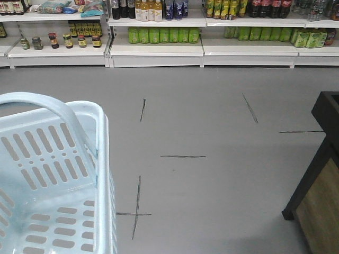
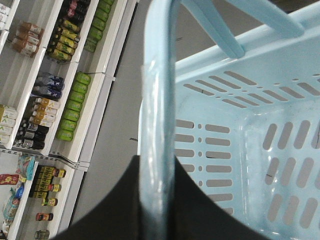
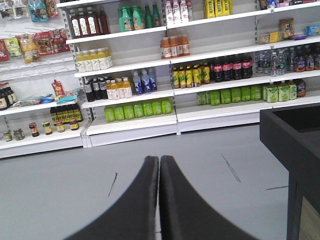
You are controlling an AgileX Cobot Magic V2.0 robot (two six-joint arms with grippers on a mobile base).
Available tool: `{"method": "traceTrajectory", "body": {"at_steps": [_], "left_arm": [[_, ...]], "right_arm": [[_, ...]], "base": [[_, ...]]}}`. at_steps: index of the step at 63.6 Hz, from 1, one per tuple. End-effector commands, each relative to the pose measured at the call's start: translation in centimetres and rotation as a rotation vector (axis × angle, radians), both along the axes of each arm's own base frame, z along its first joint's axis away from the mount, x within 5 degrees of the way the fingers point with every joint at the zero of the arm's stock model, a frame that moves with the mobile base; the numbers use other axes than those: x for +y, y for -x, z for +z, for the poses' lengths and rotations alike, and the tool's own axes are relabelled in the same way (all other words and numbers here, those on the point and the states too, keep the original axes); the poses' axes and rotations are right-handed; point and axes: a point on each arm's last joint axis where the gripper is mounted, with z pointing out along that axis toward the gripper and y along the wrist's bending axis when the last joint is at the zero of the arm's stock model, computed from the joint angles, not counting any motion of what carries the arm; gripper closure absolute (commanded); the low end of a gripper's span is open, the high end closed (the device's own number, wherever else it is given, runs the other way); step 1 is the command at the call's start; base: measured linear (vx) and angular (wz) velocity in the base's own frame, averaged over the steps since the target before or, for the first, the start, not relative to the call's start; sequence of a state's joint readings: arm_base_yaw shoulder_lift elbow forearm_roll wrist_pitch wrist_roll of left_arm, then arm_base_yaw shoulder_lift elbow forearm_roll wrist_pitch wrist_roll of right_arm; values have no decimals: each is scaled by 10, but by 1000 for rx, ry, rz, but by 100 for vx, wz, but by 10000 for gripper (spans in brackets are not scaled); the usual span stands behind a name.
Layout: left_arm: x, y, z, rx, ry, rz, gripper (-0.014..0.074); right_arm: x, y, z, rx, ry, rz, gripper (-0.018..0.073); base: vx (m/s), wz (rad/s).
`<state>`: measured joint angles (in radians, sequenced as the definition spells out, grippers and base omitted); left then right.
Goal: Pick three apples into basket with both arms
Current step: 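Drive the base along the aisle carrying the basket in the left gripper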
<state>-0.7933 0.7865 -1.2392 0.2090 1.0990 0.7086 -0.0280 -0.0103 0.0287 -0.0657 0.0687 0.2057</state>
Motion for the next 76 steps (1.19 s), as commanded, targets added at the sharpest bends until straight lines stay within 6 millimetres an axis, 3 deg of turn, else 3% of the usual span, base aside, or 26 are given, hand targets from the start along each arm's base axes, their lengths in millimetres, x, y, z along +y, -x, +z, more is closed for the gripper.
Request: {"method": "traceTrajectory", "body": {"at_steps": [1,76], "left_arm": [[-1,0,14,-84,76,-11,604],[-1,0,14,-84,76,-11,603]], "right_arm": [[0,0,3,-70,14,2,568],[0,0,3,-70,14,2,568]], "base": [[14,2],[13,-1]]}}
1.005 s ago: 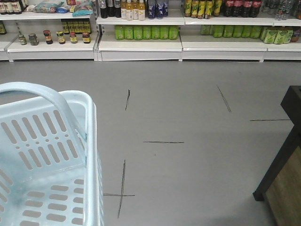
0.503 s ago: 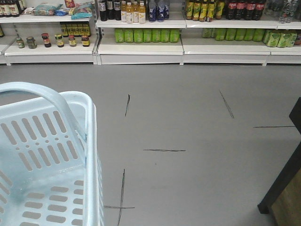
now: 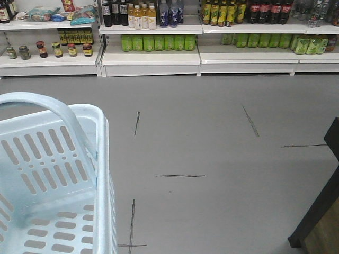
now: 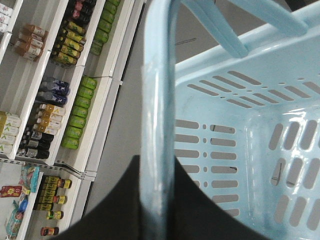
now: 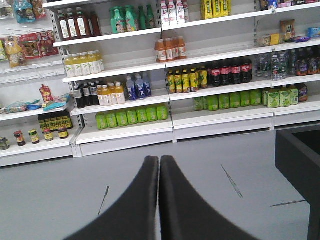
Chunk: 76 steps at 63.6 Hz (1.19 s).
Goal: Pick three apples into basket with both arms
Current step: 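Drive the base along the aisle carrying the basket in the left gripper, then turn the base toward the fruit table with apples and oranges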
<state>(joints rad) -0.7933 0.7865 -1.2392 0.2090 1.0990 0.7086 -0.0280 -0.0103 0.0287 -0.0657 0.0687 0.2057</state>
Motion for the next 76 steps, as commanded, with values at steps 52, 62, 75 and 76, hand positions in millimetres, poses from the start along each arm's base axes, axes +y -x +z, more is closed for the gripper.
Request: {"method": "traceTrajectory", "body": {"at_steps": [52,62,75,76], "left_arm": [[-1,0,14,-84,76,-11,603],[-1,0,14,-84,76,-11,603],[-1,1,15,-85,77,-11,603],[-1,1,15,-85,77,-11,603]], "right_arm": [[0,0,3,-70,14,2,568],[0,0,3,-70,14,2,568],[0,0,3,-70,14,2,568],[0,0,3,-70,14,2,568]], "base": [[8,-13],[6,-25],[5,-19],[4,-19]]}}
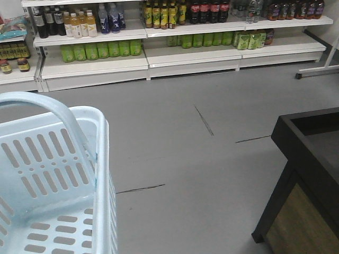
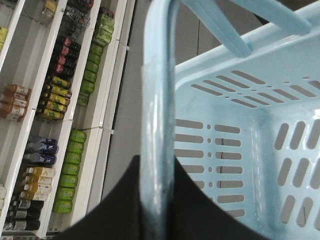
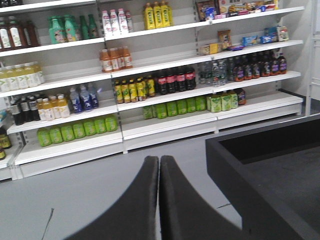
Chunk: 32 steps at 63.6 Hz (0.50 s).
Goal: Pick three apples into basket with both arms
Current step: 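Turn the base toward the fruit table with apples and oranges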
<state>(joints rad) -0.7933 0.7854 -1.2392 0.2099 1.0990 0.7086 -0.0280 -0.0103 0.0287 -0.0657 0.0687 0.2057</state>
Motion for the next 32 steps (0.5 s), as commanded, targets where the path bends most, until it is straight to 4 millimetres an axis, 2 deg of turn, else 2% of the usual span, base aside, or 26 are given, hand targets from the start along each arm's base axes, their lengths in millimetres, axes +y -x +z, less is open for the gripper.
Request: {"method": "traceTrajectory", "body": {"at_steps": [1,16,32], "left_arm": [[-1,0,14,-84,77,-12,603],[-1,0,14,-83,77,-11,603],[-1,1,15,-84,78,-11,603]], "right_arm": [[0,0,3,-70,14,2,568],[0,0,3,-70,14,2,568],[0,0,3,-70,14,2,568]], "base": [[5,-19],[5,-24],[8,-38]]}}
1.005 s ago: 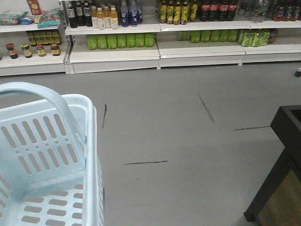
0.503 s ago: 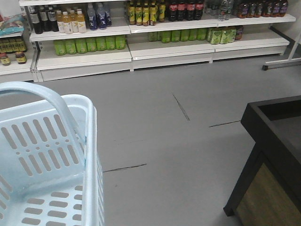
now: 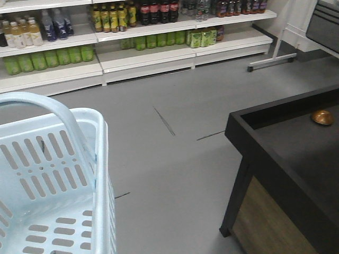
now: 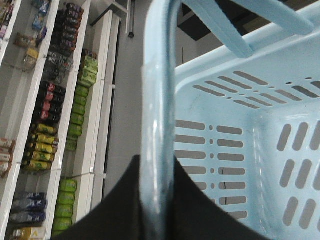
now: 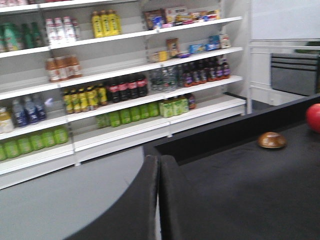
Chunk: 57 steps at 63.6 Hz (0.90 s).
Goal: Pick three apples into basket with both arms
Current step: 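Turn the base toward the fruit table with apples and oranges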
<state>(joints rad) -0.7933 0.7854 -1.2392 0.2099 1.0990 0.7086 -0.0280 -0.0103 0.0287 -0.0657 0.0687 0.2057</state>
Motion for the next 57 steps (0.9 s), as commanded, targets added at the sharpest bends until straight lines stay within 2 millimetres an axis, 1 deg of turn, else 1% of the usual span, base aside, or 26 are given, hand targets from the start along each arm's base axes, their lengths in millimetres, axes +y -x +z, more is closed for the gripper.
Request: {"method": "traceTrajectory", "body": {"at_steps": [1,57], "left_arm": [[-1,1,15,-84,78,-11,603],[-2,0,14,-83,77,-12,603]], "right_arm": [[0,0,3,-70,14,2,568],[0,0,2,-58,14,2,568]], "base": [[9,-43],[10,-48]]}}
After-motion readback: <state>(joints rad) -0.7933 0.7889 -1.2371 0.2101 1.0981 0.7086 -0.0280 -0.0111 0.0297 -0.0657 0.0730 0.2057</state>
